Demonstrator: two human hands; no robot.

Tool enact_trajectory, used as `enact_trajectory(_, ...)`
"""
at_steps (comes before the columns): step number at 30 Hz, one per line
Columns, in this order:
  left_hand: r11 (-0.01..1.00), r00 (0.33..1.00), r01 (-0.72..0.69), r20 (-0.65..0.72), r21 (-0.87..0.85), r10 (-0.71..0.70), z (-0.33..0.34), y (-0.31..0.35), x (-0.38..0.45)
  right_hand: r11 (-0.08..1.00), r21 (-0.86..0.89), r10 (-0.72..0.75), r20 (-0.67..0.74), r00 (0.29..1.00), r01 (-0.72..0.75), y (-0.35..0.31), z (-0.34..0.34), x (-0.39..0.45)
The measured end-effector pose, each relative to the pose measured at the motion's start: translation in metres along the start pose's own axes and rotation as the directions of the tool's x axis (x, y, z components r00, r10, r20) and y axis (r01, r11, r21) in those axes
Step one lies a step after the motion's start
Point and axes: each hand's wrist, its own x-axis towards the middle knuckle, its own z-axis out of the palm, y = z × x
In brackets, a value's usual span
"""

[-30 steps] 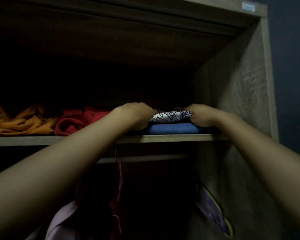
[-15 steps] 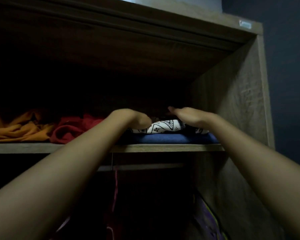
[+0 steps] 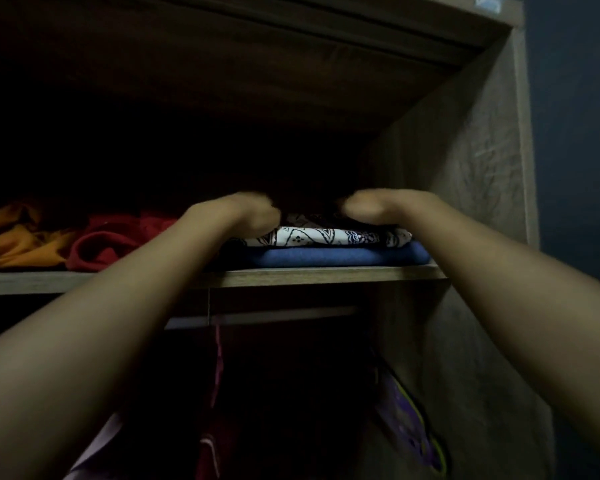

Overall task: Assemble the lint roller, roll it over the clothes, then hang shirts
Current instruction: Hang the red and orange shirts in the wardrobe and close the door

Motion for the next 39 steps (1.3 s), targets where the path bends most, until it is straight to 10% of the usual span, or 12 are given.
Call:
enact_trajectory(10, 0.997, 0.970, -0.022, 0.240, -0.071, 0.039, 0.007, -0.012, -0.011, 0.984, 0.113, -0.153, 0.120, 0.981, 0.140, 0.001, 0.029, 0.011)
enact_trajectory(17, 0.964, 0.992, -0.047, 0.104, -0.263, 0.077, -0.031, -0.034, -0.055, 0.995, -0.096, 0.001, 0.034, 0.999, 0.002, -0.022, 0.013, 0.010)
enact_trajectory(22, 0.990, 0.998, 0.054, 0.000, -0.129, -0.055, -0.066, -0.093, -0.089, 0.951, 0.006, -0.305, -0.159, 0.939, 0.310, -0.098, -0.001, -0.009)
enact_trajectory(26, 0.981, 0.976, 0.182, 0.132, -0.066, -0.172, -0.047, -0.128, -0.095, 0.884, -0.011, -0.465, 0.071, 0.882, 0.467, -0.155, 0.005, 0.002)
enact_trajectory(34, 0.994, 0.988, 0.101, -0.111, -0.026, -0.104, -0.026, -0.141, -0.093, 0.881, -0.008, -0.467, 0.154, 0.871, 0.474, -0.192, 0.036, 0.005)
enact_trajectory(39, 0.999, 0.953, 0.008, -0.303, 0.038, 0.004, -0.035, -0.147, -0.083, 0.875, -0.109, -0.481, -0.076, 0.873, 0.472, -0.187, 0.038, 0.003)
